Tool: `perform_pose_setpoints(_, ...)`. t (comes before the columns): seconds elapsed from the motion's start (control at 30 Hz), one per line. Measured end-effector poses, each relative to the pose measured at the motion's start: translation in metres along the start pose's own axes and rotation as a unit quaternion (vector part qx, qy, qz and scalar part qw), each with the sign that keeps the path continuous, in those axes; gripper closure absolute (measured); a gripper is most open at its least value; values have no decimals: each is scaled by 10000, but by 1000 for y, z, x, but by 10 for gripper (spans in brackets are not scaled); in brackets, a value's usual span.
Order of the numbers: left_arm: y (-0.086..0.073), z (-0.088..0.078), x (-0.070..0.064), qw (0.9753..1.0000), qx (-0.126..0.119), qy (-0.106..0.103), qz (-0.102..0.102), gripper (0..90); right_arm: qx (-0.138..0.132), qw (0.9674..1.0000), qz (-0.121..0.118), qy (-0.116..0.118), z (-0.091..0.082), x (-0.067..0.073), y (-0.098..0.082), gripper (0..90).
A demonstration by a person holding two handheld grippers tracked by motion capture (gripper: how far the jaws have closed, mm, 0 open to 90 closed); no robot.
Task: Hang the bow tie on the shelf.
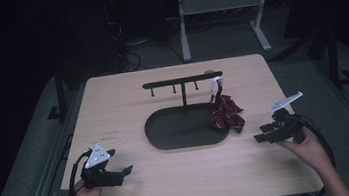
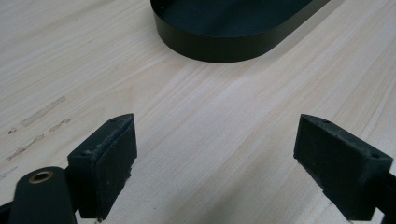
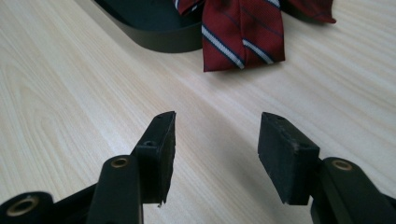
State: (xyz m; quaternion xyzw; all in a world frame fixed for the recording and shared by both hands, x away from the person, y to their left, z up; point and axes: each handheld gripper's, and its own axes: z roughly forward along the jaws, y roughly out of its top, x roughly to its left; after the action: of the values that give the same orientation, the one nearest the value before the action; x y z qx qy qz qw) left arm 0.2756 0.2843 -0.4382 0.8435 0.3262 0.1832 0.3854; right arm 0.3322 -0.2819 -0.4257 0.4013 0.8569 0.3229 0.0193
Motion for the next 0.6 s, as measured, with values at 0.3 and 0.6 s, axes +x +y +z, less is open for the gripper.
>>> perform_pose_setpoints(0.3, 0, 0, -1, 10000, -2, -5, -42, 132, -78, 10000, 51, 23, -1, 6, -11, 463)
perform_pose_setpoints(0.6, 0, 0, -1, 10000, 12, -2, -3, 132, -187, 9997, 129, 19, -1, 9, -26, 456)
